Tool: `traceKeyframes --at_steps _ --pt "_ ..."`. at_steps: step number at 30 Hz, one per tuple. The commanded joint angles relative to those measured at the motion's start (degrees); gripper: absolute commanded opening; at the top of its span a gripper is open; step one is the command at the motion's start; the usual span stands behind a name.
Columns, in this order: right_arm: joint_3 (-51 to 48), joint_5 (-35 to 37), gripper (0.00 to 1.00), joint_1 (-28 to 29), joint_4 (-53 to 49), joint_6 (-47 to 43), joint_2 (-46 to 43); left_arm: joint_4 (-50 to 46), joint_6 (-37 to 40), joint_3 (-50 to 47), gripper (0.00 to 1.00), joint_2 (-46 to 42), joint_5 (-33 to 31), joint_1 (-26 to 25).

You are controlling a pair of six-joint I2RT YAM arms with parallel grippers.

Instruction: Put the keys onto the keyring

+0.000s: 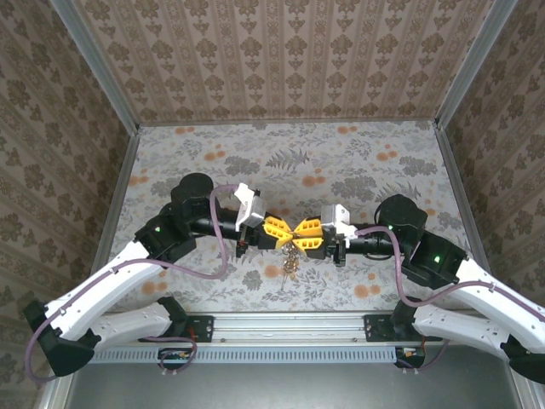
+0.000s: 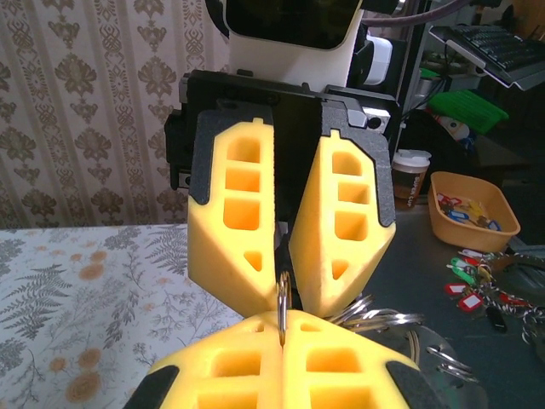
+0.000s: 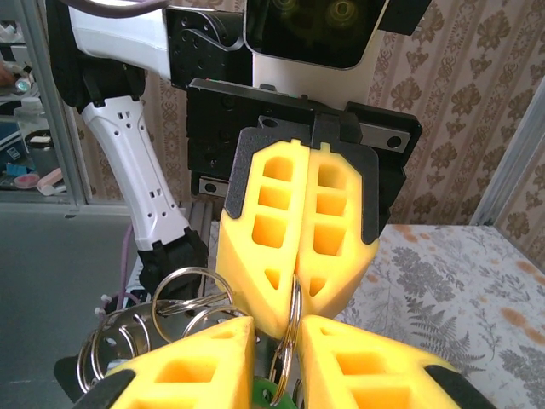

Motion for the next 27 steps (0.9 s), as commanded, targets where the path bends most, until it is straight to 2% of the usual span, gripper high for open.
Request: traceKeyframes --at_steps 1,10,11,14,15,17,19,23,27 --pt "-1.4 3.4 0.23 -0.6 0.6 1.0 0.5 4.3 0.1 3.1 0.0 -0.3 4.2 -1.4" --pt "-2.4 4.5 0.16 -1.5 2.3 2.0 0.0 2.3 1.3 3.9 0.0 -0.5 4.4 -1.5" --pt "-2.6 4.2 0.14 -1.7 2.6 2.2 0.0 2.3 1.3 3.9 0.0 -0.5 4.5 -1.5" --pt "-2.6 3.5 0.0 -2.0 3.0 2.3 0.2 2.4 1.2 4.0 0.0 -0.5 4.3 -1.6" --pt "-2.4 3.6 0.0 -2.1 2.7 2.2 0.3 1.9 1.4 4.3 0.0 -0.4 4.1 -1.6" --pt "-2.1 3.8 0.0 -2.2 2.3 1.8 0.0 -0.6 2.7 5.3 0.0 -0.3 2.6 -1.6" --pt "-1.8 4.3 0.0 -2.4 1.6 1.3 -0.6 -7.3 6.3 7.6 0.0 0.1 -0.3 -1.9" --pt "0.0 5.6 0.0 -2.9 -3.5 -1.4 -0.5 -24.9 15.4 13.8 0.25 1.6 -11.0 -3.1" --pt "1.5 6.7 0.0 -2.9 -7.8 -3.9 0.6 -34.7 20.2 18.3 0.32 2.8 -19.3 -3.9"
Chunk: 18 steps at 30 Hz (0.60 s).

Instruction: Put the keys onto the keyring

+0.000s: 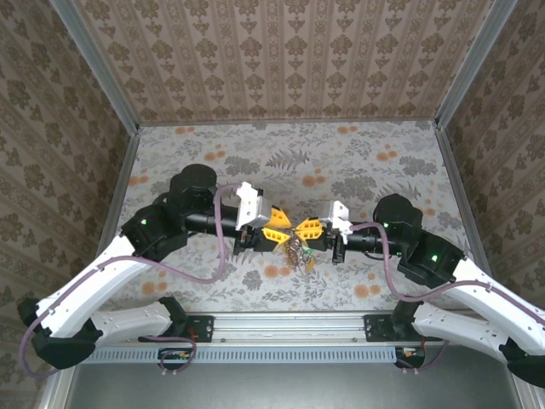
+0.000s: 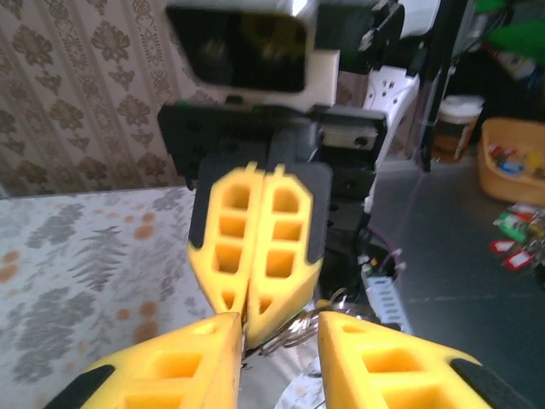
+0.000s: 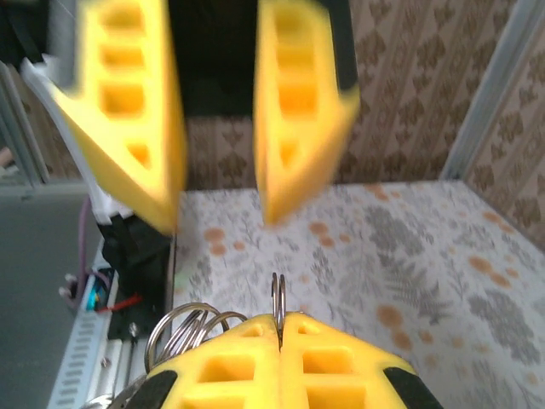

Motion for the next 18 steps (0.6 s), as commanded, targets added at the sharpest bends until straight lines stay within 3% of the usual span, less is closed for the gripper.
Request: traceKeyframes --at_steps 1,6,18 --pt "2.9 3.0 0.0 -0.3 -4.4 -3.1 0.3 -12.8 7.7 4.6 0.32 0.8 -8.1 -1.0" --pt "3.4 1.5 0.0 -0.3 -4.2 -3.3 0.8 -18.3 11.2 8.6 0.23 4.2 -11.4 -2.4" --pt "4.2 -1.8 0.0 -0.3 -4.3 -2.9 2.7 -18.5 13.3 9.1 0.23 7.8 -11.4 -3.1"
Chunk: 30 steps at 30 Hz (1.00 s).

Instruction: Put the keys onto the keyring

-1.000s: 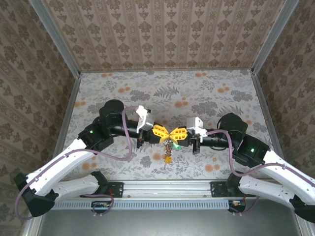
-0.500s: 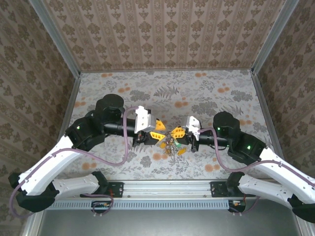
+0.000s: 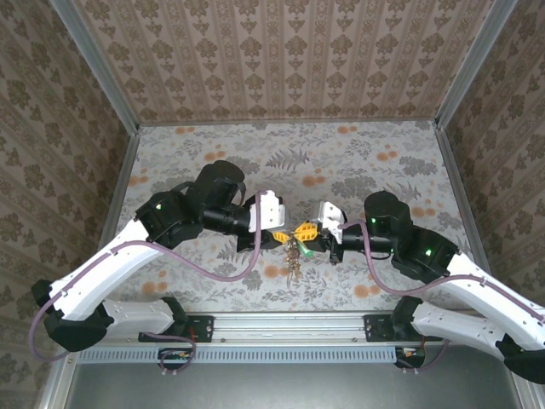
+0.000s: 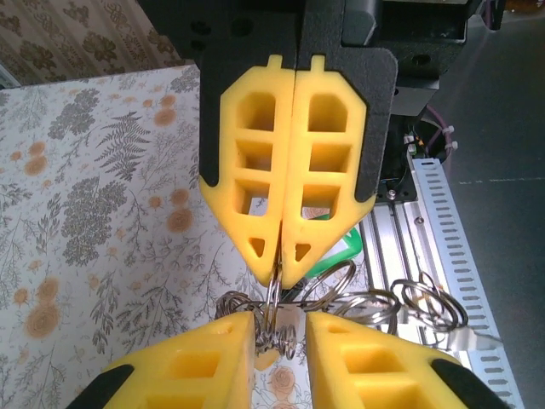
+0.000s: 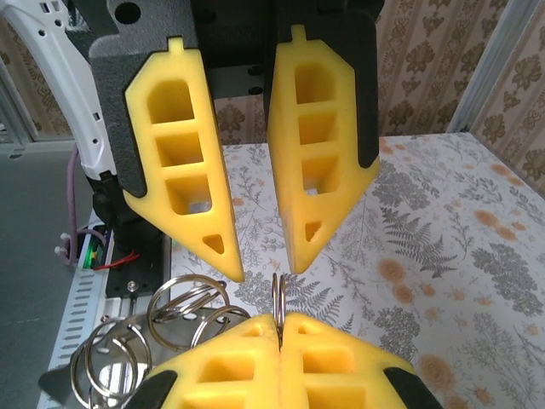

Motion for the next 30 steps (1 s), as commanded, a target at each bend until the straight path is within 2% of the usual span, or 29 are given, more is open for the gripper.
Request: traceKeyframes --at_steps 1,13,17,19,21,22,26,30 --pt "2.4 -2.0 0.0 -0.1 1.3 -1.0 0.2 -1.3 2.0 1.3 0.23 -0.3 0.2 -0.5" --pt "2.1 -2.9 0.0 -0.2 1.8 -1.0 0.0 0.6 2.6 1.1 0.22 1.9 1.2 -0.5" --pt "2.0 -2.6 0.0 -0.1 1.4 -1.0 -0.2 0.8 2.9 1.3 0.12 2.2 1.4 -0.4" --pt "1.9 -2.6 0.0 -0.1 1.4 -0.9 -0.2 0.4 2.9 1.4 0.0 2.2 1.5 -0.5" --pt "1.8 -2.3 0.0 -0.1 1.5 -0.8 -0.1 0.2 3.0 1.4 0.0 2.0 2.0 -0.5" --pt "1.7 -2.1 0.01 -0.1 1.4 -0.8 -0.1 0.5 2.8 1.3 0.0 1.7 2.4 -0.4" --pt "0.8 -2.0 0.21 -0.2 1.8 0.4 -0.6 2.6 2.1 0.4 0.0 -0.8 4.3 -0.2" --pt "-1.3 -2.4 0.27 -0.1 3.8 2.2 -2.0 5.6 0.2 0.1 0.0 -2.2 11.5 0.6"
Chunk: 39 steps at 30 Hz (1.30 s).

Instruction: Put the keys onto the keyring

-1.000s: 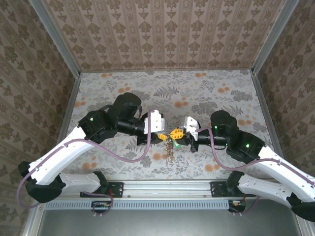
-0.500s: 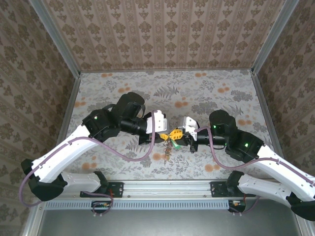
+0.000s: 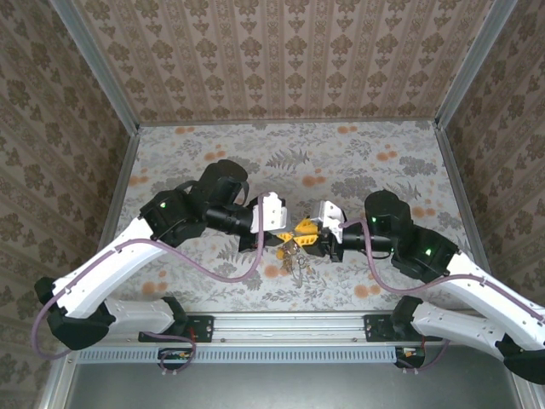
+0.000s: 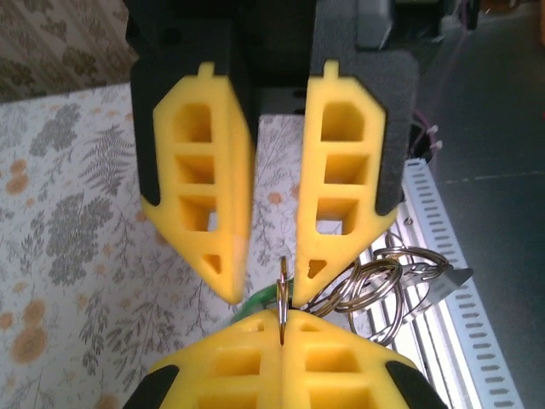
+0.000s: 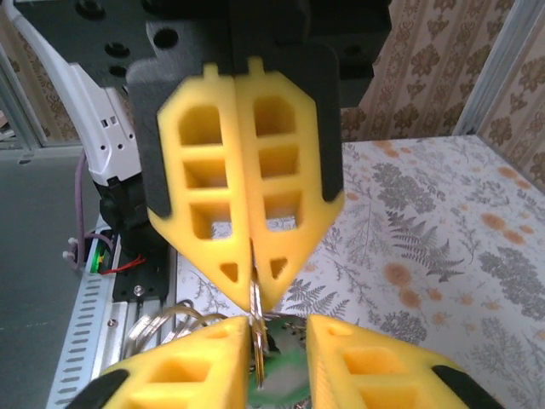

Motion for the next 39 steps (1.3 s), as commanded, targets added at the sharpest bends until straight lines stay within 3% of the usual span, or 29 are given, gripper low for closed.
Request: traceKeyframes --at_steps 1,6,12,30,37,39 --pt "-1.3 -1.4 0.27 0.0 3.3 1.7 -1.9 5.4 -1.9 0.0 0.0 -2.9 8.6 0.5" --pt "-1.3 -2.2 0.18 -0.1 4.2 1.4 -3.4 13.0 -6.3 -3.6 0.0 -4.8 14.8 2.1" --pt "-1.9 -3.8 0.0 0.0 5.3 0.9 -4.4 19.7 -9.9 -7.6 0.0 -6.5 15.2 2.5" --pt "2.3 -3.3 0.0 0.0 0.2 1.9 2.4 25.6 -11.1 -10.9 0.0 -8.4 12.9 3.1" --pt "0.1 -1.4 0.36 0.2 3.9 2.2 -3.6 25.4 -11.5 -11.8 0.0 -9.2 13.8 4.5" --pt "-0.4 -0.7 0.42 0.1 4.3 2.2 -5.3 24.7 -11.6 -12.0 0.0 -9.3 14.5 4.9"
